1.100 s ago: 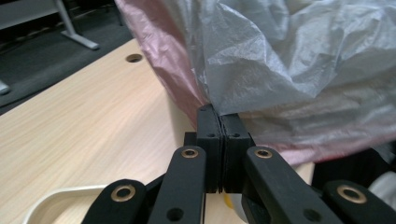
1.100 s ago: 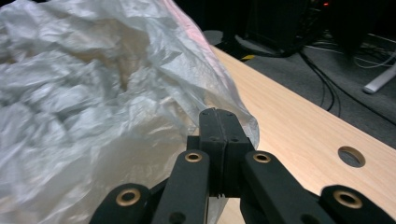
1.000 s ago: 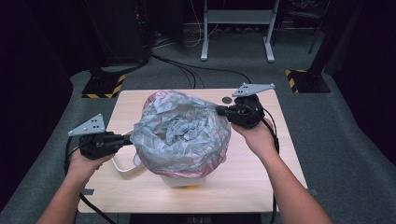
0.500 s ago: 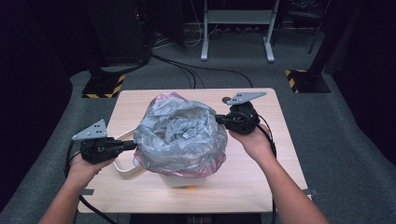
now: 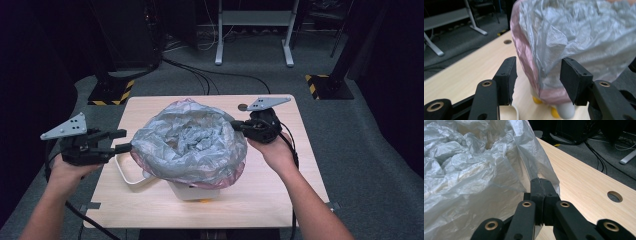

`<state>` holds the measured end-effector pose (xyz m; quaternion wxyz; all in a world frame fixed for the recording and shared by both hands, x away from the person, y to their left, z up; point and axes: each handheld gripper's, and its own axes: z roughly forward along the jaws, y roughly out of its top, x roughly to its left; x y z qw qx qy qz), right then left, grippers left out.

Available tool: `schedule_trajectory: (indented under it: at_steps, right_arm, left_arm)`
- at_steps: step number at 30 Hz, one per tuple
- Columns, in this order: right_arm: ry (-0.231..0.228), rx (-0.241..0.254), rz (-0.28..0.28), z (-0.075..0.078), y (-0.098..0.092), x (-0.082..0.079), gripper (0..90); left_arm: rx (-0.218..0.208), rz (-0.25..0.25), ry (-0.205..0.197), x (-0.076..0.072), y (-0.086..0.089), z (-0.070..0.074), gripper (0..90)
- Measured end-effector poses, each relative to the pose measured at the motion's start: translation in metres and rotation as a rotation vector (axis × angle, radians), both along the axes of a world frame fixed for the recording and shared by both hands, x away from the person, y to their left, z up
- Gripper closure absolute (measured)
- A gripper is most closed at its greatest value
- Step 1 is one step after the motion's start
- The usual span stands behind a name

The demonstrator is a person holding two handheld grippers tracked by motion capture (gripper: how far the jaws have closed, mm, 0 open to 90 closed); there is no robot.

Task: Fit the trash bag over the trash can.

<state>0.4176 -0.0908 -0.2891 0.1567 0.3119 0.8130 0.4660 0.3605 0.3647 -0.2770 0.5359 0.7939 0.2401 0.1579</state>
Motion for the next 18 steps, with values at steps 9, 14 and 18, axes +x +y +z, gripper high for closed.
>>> schedule_trajectory:
  at_steps: [9, 14, 18]
  right_arm:
    - [-0.002, 0.014, -0.002, 0.001, -0.004, -0.001, 89.4]
    - [-0.004, 0.02, -0.011, 0.001, -0.005, -0.002, 89.0]
    - [-0.005, 0.013, -0.011, 0.0, -0.003, -0.003, 88.1]
  left_arm:
    - [0.035, -0.02, 0.007, -0.006, 0.006, 0.003, 43.8]
    - [-0.018, 0.021, -0.002, -0.007, 0.018, 0.005, 42.5]
    - [-0.037, 0.026, -0.026, 0.003, 0.004, 0.015, 42.7]
